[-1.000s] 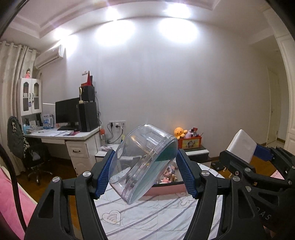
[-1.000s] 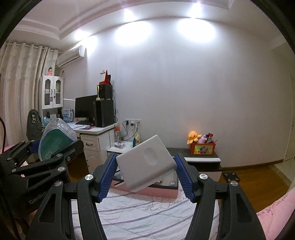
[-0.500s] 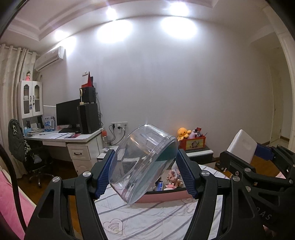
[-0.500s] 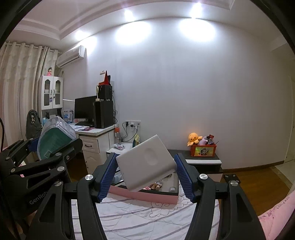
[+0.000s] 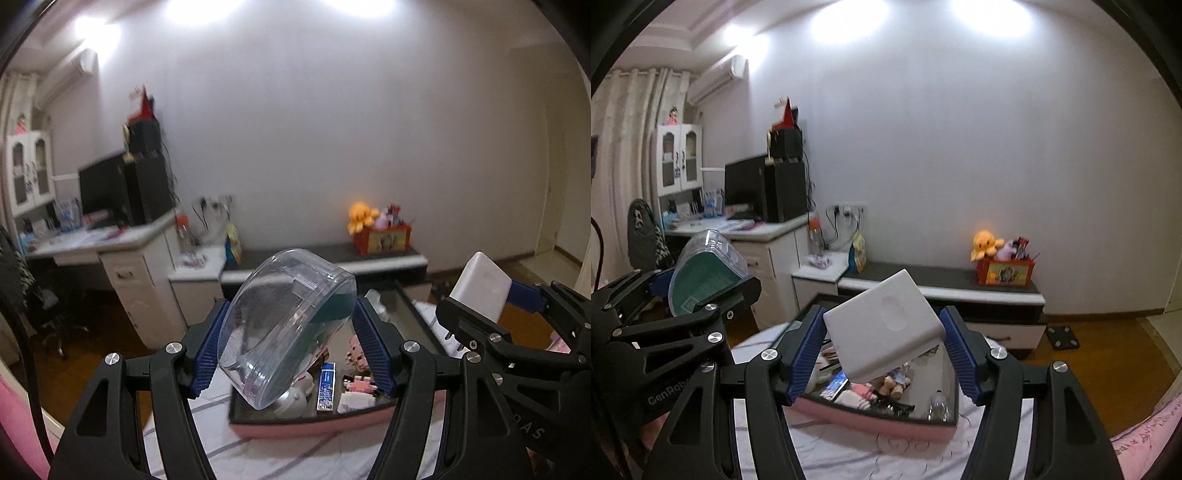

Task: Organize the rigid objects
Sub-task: 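Carry the container and charger over the pink box and release both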

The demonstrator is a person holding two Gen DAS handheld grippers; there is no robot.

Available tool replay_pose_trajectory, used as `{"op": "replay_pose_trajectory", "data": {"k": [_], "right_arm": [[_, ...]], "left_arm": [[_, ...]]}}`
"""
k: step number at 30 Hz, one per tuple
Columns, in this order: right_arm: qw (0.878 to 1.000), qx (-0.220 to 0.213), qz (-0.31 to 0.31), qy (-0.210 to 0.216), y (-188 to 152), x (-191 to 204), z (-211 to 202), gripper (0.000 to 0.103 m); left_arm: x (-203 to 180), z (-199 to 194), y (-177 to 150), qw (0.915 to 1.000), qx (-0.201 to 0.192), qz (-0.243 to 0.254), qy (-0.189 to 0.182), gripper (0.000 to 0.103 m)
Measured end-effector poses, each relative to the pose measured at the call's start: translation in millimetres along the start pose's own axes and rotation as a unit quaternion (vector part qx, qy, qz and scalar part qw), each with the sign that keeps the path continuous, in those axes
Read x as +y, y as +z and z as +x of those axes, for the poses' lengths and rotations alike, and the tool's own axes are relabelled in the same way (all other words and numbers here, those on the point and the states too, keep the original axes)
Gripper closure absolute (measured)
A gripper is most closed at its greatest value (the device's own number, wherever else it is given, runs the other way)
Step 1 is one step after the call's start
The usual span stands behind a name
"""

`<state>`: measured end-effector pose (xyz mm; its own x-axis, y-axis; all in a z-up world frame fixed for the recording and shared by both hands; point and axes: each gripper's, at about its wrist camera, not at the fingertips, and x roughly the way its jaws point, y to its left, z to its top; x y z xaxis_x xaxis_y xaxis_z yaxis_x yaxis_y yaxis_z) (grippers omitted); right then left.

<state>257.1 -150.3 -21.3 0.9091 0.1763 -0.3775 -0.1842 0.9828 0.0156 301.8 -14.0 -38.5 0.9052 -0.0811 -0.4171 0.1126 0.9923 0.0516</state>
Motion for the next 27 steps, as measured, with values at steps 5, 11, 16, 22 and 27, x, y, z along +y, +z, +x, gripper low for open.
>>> {"op": "replay_pose_trajectory", "data": {"k": [5, 11, 16, 22, 27], "right_arm": [[0.998, 0.060, 0.013, 0.008, -13.7, -18.0, 76.0, 0.038], [0.993, 0.118, 0.017, 0.002, -34.8, -33.4, 140.2, 0.038], [0.990, 0.141, 0.022, -0.011, -46.5, -45.5, 163.2, 0.037], [0.988, 0.147, 0.040, -0.003, -40.8, -57.3, 174.3, 0.019], [0.987, 0.151, 0.055, 0.009, -40.8, -63.3, 166.6, 0.016]], "left_arm": [[-0.3, 82.4, -8.4, 0.9973, 0.072, 0.003, -0.014, 0.035], [-7.7, 150.4, -25.2, 0.9901, 0.138, 0.018, -0.015, 0.035], [-11.4, 172.1, -36.0, 0.9858, 0.166, 0.023, -0.018, 0.034], [-5.6, 175.2, -38.0, 0.9854, 0.169, 0.020, -0.002, 0.023], [-2.6, 159.0, -38.4, 0.9876, 0.155, 0.016, 0.013, 0.009]]}}
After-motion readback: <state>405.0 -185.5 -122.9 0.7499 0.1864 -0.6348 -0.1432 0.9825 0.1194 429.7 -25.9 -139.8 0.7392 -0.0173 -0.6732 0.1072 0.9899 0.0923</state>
